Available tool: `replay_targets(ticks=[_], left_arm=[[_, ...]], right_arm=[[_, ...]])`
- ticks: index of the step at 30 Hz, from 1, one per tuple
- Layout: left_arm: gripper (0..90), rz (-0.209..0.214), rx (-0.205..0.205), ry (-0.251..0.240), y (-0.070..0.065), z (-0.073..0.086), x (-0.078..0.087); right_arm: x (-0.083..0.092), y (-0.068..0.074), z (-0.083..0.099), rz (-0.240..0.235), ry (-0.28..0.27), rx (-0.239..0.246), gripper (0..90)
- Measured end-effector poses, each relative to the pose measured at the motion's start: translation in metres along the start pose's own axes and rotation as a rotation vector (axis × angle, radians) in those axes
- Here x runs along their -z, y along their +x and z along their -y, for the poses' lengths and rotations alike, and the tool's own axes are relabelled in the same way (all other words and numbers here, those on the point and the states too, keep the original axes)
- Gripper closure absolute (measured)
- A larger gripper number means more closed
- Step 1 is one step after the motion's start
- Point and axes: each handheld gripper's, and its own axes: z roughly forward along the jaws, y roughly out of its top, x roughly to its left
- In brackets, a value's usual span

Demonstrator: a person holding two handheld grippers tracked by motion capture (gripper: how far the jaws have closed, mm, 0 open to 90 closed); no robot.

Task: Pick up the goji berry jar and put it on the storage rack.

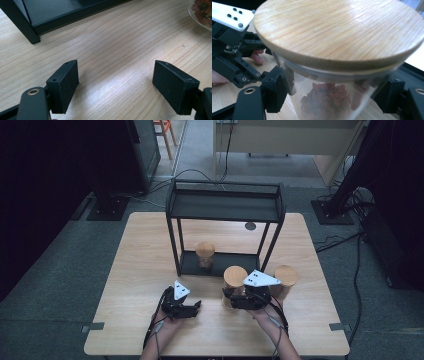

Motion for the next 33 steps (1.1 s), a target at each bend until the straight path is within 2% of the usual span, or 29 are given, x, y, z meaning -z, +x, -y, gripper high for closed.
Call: replay_targets(ticks=[15, 33], left_arm=[[21.4, 0.005, -0.007, 0.001, 0.000, 0.000, 0.000], [21.5, 0.005, -0.006, 0.002, -0.001, 0.000, 0.000]], right_arm=[[-0.006, -0.004, -0.008, 0.020, -0.008, -0.026, 25.2], [-0.013, -0.008, -0.019, 0.049, 0.001, -0.015, 25.2]])
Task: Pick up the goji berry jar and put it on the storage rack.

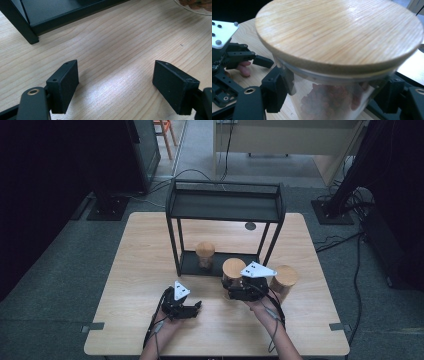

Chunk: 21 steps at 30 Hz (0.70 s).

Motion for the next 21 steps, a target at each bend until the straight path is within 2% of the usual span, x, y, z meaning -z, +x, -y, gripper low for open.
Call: replay_targets(ticks=[9, 21], left_arm=[[21.4, 0.015, 0.015, -0.006, 0.002, 0.000, 0.001], [21.4, 0.006, 0.007, -0.003, 0.001, 0.000, 0.000]], right_arm=[[-0.006, 0.000, -0.005, 0.011, -0.007, -0.007, 25.2], [-0.012, -0.006, -0.009, 0.033, -0.005, -0.015, 25.2]])
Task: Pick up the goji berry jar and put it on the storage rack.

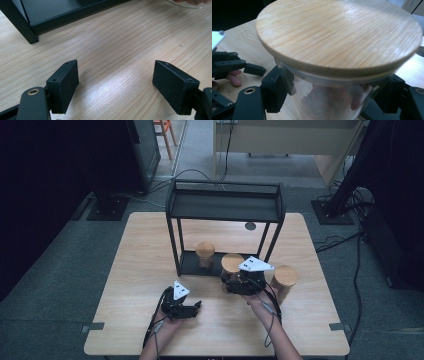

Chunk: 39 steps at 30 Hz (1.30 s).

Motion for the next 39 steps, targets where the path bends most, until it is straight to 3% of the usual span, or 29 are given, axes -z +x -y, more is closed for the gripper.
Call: replay_targets(ticks=[39], left_arm=[[21.4, 0.007, 0.002, -0.002, 0.000, 0.000, 0.000]], right_arm=[[-0.016, -0.006, -0.018, 0.053, 0.005, 0.000, 25.2]])
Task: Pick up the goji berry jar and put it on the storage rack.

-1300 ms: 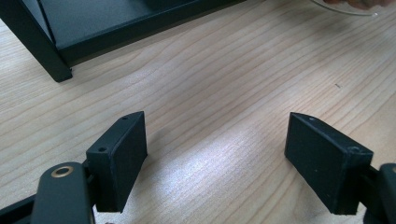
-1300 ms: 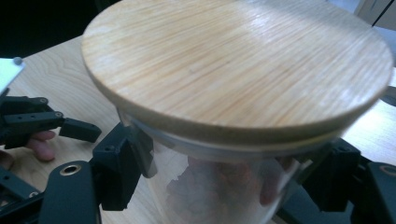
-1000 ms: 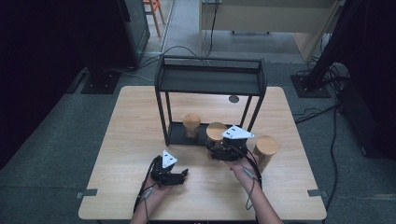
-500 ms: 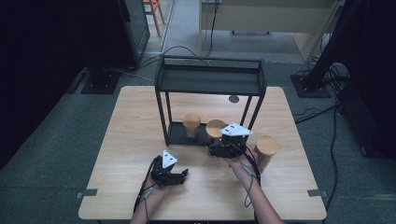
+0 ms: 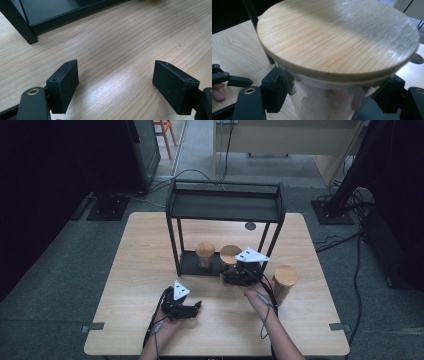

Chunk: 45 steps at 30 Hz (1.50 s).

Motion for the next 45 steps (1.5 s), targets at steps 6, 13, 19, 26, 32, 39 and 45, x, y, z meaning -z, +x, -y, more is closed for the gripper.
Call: replay_targets(ticks=[6, 13, 19, 26, 32, 39, 45], left_arm=[[21.4, 0.003, 0.002, 0.001, 0.000, 0.000, 0.000], [21.4, 0.001, 0.000, 0.001, 0.000, 0.000, 0.000], [21.4, 0.002, -0.001, 0.001, 0.000, 0.000, 0.000], [21.4, 0.002, -0.003, 0.002, 0.000, 0.000, 0.000], [21.4, 0.001, -0.003, 0.002, 0.000, 0.000, 0.000], [21.4, 0.004, 0.000, 0.000, 0.000, 0.000, 0.000], [21.4, 0.002, -0.003, 0.001, 0.000, 0.000, 0.000]], right_arm=[[-0.003, -0.001, -0.002, 0.010, 0.000, 0.003, 25.2], [-0.007, -0.003, -0.005, 0.009, -0.003, -0.009, 25.2], [-0.010, -0.004, -0.007, 0.020, 0.002, 0.002, 25.2], [-0.012, -0.006, -0.010, 0.025, -0.004, -0.006, 25.2], [-0.017, -0.007, -0.012, 0.028, -0.003, -0.003, 25.2], [-0.022, -0.010, -0.014, 0.037, -0.005, -0.017, 25.2], [-0.027, -0.012, -0.014, 0.041, -0.007, -0.030, 25.2]])
